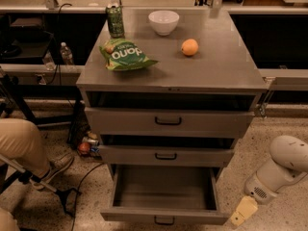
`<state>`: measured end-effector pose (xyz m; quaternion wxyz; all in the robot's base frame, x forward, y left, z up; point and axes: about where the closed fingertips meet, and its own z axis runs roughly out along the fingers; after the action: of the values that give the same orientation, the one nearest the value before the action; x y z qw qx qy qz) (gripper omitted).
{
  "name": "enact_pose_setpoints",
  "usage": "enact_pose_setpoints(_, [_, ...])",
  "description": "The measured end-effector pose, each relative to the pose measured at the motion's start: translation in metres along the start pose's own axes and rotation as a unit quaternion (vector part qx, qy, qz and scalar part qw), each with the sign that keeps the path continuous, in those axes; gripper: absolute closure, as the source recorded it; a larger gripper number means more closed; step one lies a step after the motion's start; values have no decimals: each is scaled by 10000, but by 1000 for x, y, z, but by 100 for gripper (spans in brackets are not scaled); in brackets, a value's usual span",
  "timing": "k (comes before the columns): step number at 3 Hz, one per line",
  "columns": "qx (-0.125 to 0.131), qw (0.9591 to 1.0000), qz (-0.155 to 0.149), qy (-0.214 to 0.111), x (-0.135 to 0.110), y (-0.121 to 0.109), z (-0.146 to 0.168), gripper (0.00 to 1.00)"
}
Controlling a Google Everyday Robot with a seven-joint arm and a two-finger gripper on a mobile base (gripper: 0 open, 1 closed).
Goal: Close bottom drawer
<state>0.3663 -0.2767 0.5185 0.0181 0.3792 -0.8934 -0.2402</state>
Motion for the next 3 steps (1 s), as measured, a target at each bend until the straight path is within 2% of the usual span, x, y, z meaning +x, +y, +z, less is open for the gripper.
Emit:
enact_pose_setpoints(1, [-16,10000,3,27,1,0,3,0])
enact_pose_setpoints(2, [-194,9994,55,273,13,-7,35,0])
enact_pose_setpoints(3, [-563,9980,61,275,26,-22,75,0])
